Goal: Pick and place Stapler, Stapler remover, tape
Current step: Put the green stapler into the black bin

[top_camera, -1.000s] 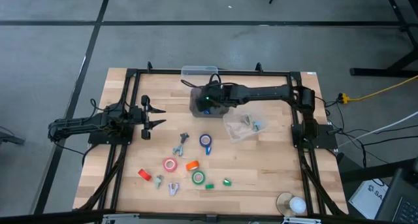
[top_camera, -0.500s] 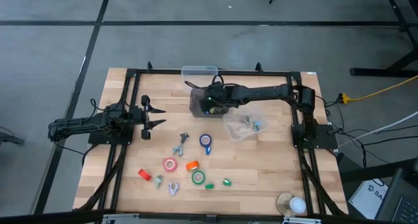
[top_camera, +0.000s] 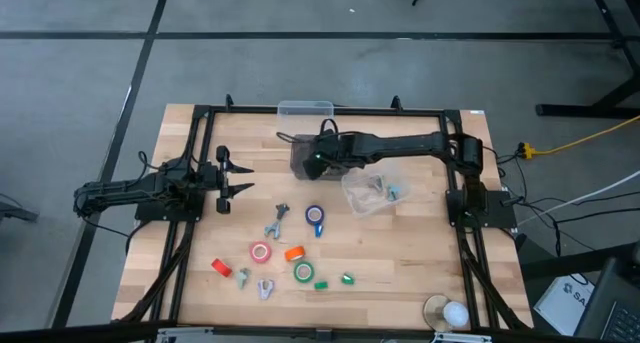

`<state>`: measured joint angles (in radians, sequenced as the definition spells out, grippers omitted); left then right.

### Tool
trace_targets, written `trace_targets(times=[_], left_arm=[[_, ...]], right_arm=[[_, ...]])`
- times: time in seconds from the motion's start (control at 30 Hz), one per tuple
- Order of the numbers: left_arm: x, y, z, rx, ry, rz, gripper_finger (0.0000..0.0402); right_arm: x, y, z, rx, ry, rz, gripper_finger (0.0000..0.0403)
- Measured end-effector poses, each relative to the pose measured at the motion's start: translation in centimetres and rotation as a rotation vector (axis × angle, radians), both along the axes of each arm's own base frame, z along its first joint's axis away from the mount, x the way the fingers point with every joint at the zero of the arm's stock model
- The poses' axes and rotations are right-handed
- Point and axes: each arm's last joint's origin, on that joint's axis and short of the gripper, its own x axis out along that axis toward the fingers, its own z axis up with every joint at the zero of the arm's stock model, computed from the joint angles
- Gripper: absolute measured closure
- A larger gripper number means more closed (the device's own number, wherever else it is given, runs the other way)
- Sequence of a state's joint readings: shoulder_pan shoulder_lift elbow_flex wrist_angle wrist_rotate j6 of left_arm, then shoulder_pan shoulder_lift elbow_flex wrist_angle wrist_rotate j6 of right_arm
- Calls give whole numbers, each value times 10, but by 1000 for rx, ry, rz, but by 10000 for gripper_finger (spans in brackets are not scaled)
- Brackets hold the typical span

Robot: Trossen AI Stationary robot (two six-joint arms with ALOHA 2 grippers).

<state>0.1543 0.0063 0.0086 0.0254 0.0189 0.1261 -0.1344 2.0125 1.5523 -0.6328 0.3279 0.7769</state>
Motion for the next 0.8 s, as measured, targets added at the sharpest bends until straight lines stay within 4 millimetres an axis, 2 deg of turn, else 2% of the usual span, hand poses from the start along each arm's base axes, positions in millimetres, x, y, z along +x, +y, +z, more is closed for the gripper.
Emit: trace_targets(times=[0.37, 0.57, 0.8], left_arm=[[0, 0, 0, 0, 0, 0, 233], [0, 0, 0, 0, 0, 0, 233], [0, 0, 0, 0, 0, 0, 233]], right_arm=[[10, 71, 44, -24, 22, 175, 151], [6, 116, 46, -41, 22, 266, 151], [-6, 159, 44, -22, 55, 316, 150]])
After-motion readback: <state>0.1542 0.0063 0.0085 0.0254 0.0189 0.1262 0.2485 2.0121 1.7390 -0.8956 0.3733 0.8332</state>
